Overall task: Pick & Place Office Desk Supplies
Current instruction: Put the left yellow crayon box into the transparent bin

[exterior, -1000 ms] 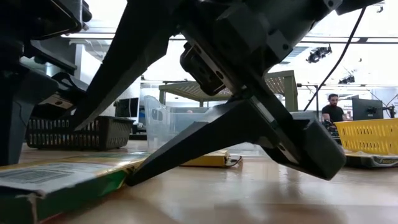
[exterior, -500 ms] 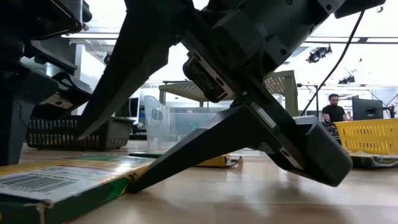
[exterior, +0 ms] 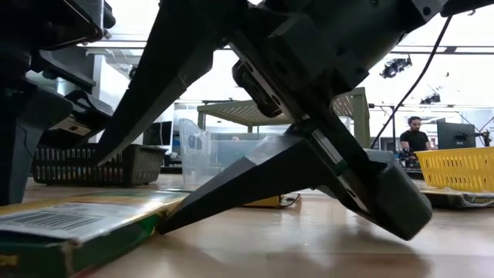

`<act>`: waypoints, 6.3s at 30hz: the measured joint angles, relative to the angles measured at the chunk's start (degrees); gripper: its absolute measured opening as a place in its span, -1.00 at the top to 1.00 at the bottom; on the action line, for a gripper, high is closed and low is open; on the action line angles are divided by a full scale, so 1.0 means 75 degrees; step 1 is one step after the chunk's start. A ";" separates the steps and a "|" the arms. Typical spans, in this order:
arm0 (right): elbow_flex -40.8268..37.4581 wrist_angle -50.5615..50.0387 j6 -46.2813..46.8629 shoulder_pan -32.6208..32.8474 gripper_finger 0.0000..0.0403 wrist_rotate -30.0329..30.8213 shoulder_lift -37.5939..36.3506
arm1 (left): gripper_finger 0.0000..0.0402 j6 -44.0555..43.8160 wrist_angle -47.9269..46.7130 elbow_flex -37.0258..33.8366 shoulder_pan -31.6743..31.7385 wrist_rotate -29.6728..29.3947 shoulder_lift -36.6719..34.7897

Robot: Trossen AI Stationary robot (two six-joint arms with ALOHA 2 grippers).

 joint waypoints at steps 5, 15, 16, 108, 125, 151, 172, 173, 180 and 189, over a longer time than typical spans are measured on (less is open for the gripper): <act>0.0000 0.0075 -0.0003 0.0062 0.14 0.0214 0.0000 | 0.68 -0.0038 -0.0089 0.0003 -0.0002 0.0126 0.0000; 0.0000 0.0411 -0.0258 0.0100 0.14 0.0427 0.0000 | 0.68 -0.0198 -0.0275 0.0000 -0.0087 0.0237 -0.0003; 0.0000 0.0425 -0.0260 0.0100 0.14 0.0427 0.0000 | 0.68 -0.0201 -0.0280 0.0000 -0.0082 0.0278 -0.0003; 0.0015 0.0114 -0.0455 -0.0331 0.14 -0.0945 -0.0017 | 0.68 0.0634 -0.0946 -0.0017 -0.0921 -0.1584 -0.0657; 0.0009 0.0166 -0.0455 -0.0361 0.14 -0.0942 -0.0017 | 0.68 0.0156 -0.0136 0.0009 -0.1069 -0.2647 -0.0671; 0.0006 0.0172 -0.0455 -0.0361 0.14 -0.0945 -0.0017 | 0.68 -0.0001 -0.0211 0.0035 -0.0874 -0.2021 -0.0268; 0.0006 0.0495 -0.0336 -0.0383 0.14 -0.1218 -0.0015 | 0.68 -0.0201 -0.0403 0.0015 -0.0953 -0.1937 -0.0254; 0.0006 0.0588 -0.0408 -0.0409 0.14 -0.1300 -0.0015 | 0.68 -0.0198 -0.0412 0.0015 -0.0953 -0.1937 -0.0254; 0.0006 0.0702 -0.0458 -0.0515 0.14 -0.1496 -0.0015 | 0.68 -0.0198 -0.0409 0.0006 -0.0956 -0.2095 -0.0245; 0.0006 0.0699 -0.0598 -0.0582 0.23 -0.1681 -0.0015 | 0.68 -0.0198 -0.0395 0.0006 -0.0959 -0.2211 -0.0242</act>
